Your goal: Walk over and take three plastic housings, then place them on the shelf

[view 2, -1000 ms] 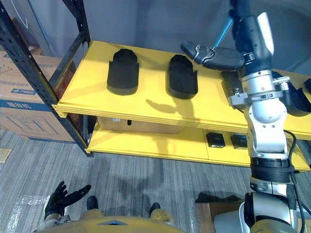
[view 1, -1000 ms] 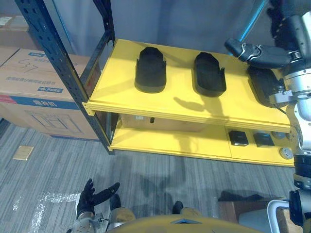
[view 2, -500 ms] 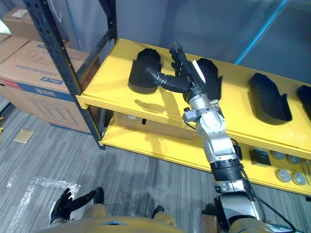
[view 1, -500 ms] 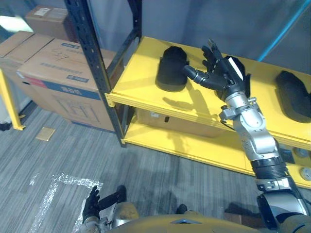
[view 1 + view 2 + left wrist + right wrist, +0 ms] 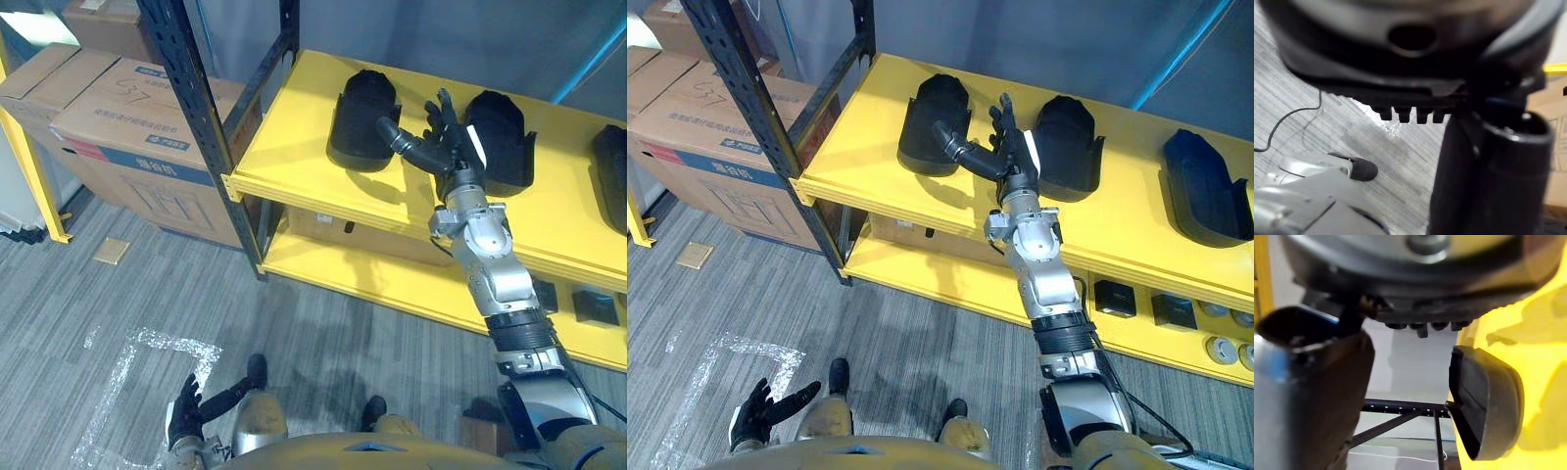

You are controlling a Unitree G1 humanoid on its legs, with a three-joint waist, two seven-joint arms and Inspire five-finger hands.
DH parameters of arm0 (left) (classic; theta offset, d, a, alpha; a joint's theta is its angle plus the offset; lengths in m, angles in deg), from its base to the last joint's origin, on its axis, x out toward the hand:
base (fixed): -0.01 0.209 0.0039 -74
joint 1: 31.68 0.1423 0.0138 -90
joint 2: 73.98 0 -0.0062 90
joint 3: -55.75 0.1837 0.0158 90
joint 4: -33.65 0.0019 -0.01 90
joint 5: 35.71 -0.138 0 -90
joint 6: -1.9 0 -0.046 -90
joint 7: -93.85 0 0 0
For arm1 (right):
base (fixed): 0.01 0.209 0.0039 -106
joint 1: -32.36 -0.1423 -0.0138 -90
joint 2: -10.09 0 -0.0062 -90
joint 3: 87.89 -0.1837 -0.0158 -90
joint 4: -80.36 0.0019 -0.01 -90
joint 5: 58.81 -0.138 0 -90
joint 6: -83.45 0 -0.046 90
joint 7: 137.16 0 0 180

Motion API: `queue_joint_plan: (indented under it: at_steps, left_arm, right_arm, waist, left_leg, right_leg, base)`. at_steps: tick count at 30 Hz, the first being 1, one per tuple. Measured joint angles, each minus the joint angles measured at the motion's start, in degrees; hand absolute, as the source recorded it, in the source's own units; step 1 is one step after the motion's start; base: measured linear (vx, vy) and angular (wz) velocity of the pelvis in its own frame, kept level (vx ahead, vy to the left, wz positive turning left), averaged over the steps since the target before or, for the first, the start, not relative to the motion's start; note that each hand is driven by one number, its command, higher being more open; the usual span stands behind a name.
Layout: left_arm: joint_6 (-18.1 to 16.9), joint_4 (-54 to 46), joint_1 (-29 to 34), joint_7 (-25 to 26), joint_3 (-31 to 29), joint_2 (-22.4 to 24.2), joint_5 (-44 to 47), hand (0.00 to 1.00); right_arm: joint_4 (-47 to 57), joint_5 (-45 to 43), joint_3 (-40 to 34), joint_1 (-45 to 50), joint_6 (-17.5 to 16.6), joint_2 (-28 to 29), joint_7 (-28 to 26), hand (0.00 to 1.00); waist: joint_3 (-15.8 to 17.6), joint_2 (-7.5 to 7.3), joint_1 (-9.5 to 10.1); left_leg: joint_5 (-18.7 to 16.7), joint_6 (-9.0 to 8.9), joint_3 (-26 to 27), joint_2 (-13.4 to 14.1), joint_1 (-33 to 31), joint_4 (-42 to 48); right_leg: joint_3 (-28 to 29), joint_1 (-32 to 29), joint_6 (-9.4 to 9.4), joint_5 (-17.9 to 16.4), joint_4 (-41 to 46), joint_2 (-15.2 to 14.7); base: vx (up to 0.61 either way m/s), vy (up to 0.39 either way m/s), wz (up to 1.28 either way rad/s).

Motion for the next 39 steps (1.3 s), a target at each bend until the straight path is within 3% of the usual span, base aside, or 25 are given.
queue_joint_plan:
  at_steps: [6,12,29,34,39]
  left_arm:
    - [-0.08,-0.75,-0.34,-0.04,0.0,0.03,-0.01,1.0]
    - [0.0,-1.25,-0.58,0.04,-0.01,0.02,-0.01,1.0]
    - [0.03,-2.5,-0.6,0.15,-0.03,-0.05,-0.02,1.0]
    - [0.02,-2.56,-0.6,0.21,-0.07,-0.12,-0.02,1.0]
    - [0.0,-2.55,-0.55,0.58,-0.16,-0.13,-0.23,1.0]
  right_arm:
    - [-1.76,-0.17,0.61,0.0,1.57,0.11,-6.52,1.0]
    - [-3.3,-0.61,2.62,-0.01,2.49,0.1,-9.34,1.0]
    - [-4.98,-2.36,2.74,-0.74,2.2,0.1,-8.96,1.0]
    - [-6.28,-2.2,2.77,-1.21,0.49,0.1,-7.48,1.0]
    - [-1.46,2.97,1.94,-0.94,-5.43,0.1,-5.12,1.0]
  waist:
    - [1.2,-0.13,0.01]
    - [1.88,-0.73,0.21]
    - [2.96,-1.32,1.07]
    - [3.23,-1.8,1.41]
    - [3.19,-1.94,1.19]
  left_leg:
    - [0.01,-0.01,-0.06,-0.11,0.05,0.01]
    - [-0.02,0.04,-0.21,-0.15,0.06,0.01]
    - [-0.05,0.27,-1.04,-0.21,0.1,0.6]
    - [0.0,0.33,-1.08,-0.24,0.06,0.5]
    - [0.11,0.31,-0.62,-0.23,0.09,0.03]
  right_leg:
    - [0.06,-0.74,0.04,-1.09,2.03,-0.42]
    - [0.03,-1.06,-0.03,-1.63,2.91,-0.59]
    - [-0.67,-0.69,-0.02,-2.39,4.01,-0.84]
    - [-0.66,-0.69,0.01,-2.37,3.91,-0.85]
    - [-0.35,-0.67,0.36,-2.0,2.78,-0.65]
  base:
    - [0.0,0.0,0.0]
    - [0.0,0.0,0.0]
    - [0.0,0.0,0.01]
    - [0.0,0.0,0.0]
    - [0.01,-0.001,-0.03]
